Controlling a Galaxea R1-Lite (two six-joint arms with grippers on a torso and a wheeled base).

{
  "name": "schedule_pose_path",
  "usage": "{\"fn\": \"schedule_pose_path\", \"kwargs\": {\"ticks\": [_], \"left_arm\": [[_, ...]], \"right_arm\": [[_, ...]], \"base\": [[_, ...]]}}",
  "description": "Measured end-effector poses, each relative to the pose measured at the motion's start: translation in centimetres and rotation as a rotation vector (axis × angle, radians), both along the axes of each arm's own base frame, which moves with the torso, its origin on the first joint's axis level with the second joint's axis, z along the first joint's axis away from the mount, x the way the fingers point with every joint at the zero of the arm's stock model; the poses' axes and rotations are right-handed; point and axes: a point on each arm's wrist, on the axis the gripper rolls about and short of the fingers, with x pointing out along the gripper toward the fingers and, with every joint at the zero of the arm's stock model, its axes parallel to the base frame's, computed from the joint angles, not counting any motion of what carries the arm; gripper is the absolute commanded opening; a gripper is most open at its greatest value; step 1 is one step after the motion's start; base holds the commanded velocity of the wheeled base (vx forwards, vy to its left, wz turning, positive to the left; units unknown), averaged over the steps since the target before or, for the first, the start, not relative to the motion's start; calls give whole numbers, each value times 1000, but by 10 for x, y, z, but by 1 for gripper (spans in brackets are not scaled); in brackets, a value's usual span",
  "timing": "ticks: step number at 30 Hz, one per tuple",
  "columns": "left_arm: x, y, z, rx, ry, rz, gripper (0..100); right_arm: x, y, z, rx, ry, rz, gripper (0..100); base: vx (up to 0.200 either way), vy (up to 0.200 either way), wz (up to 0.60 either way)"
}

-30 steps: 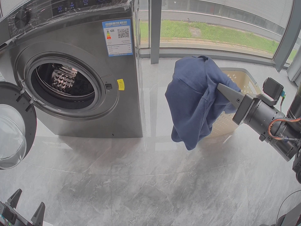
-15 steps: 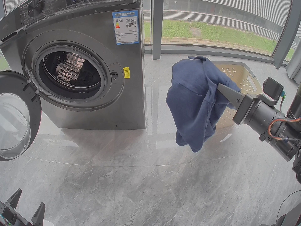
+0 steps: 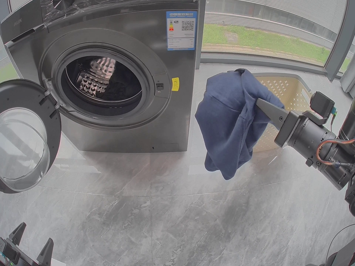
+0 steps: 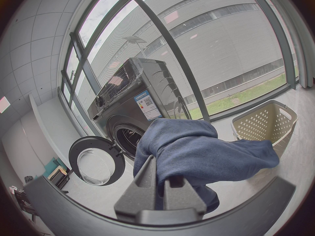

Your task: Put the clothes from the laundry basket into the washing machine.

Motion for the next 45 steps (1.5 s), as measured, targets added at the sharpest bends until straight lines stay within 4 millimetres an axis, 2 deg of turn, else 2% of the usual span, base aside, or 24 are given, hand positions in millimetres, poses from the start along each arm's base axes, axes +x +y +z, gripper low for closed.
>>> {"fn": "schedule_pose_path", "kwargs": {"ticks": [6, 15, 21, 41, 45], "left_arm": [[0, 0, 0, 0, 1, 0, 100], [0, 0, 0, -1, 1, 1, 100], [0, 0, 0, 0, 1, 0, 100], [0, 0, 0, -1, 1, 1, 100], [0, 0, 0, -1, 1, 1, 100]], "right_arm": [[0, 0, 0, 0, -1, 0, 0], [0, 0, 0, 0, -1, -2, 0], [1, 0, 0, 0, -1, -2, 0], [1, -1, 1, 2, -3, -7, 0], [2, -2, 1, 4, -3, -9, 0]], "base": [[0, 0, 0], [-200, 0, 0], [0, 0, 0], [0, 200, 0], [0, 0, 0]]}}
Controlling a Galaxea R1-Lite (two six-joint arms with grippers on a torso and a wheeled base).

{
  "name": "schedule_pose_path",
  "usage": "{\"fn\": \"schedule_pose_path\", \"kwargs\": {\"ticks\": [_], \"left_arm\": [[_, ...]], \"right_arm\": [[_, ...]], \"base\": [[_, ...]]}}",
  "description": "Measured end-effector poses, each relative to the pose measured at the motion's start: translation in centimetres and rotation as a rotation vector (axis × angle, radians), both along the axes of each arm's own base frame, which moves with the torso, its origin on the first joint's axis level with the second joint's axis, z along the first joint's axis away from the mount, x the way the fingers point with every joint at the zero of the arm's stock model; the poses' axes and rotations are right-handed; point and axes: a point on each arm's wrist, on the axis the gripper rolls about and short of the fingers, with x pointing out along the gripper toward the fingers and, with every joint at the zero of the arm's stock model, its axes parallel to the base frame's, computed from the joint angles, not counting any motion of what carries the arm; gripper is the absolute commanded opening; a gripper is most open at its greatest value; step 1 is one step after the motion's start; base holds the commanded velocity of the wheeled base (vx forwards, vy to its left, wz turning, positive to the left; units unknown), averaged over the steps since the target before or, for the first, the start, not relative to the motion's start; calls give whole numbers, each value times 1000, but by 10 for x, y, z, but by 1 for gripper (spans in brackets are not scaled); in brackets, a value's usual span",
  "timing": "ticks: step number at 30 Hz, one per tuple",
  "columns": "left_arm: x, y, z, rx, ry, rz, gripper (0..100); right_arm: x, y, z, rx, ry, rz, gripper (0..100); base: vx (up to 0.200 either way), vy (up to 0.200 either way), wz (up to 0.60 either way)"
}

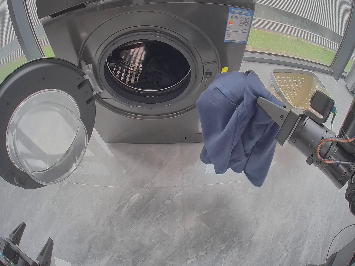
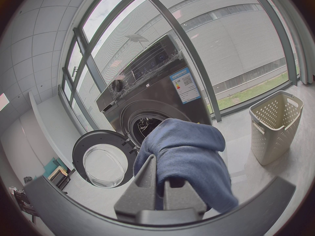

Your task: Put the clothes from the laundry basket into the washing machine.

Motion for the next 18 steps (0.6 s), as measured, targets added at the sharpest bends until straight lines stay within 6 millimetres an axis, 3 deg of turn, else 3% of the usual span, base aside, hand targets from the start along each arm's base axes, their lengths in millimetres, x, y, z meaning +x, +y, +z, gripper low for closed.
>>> {"fn": "schedule_pose_path", "kwargs": {"ticks": [6, 11, 18], "left_arm": [[0, 0, 0, 1, -1, 0, 100], [0, 0, 0, 0, 0, 0, 100], [0, 0, 0, 0, 0, 0, 100]], "right_arm": [[0, 0, 0, 1, 0, 1, 0], [0, 0, -1, -1, 2, 1, 0], [0, 0, -1, -1, 2, 1, 0]], "base": [[0, 0, 0], [200, 0, 0], [0, 0, 0]]}}
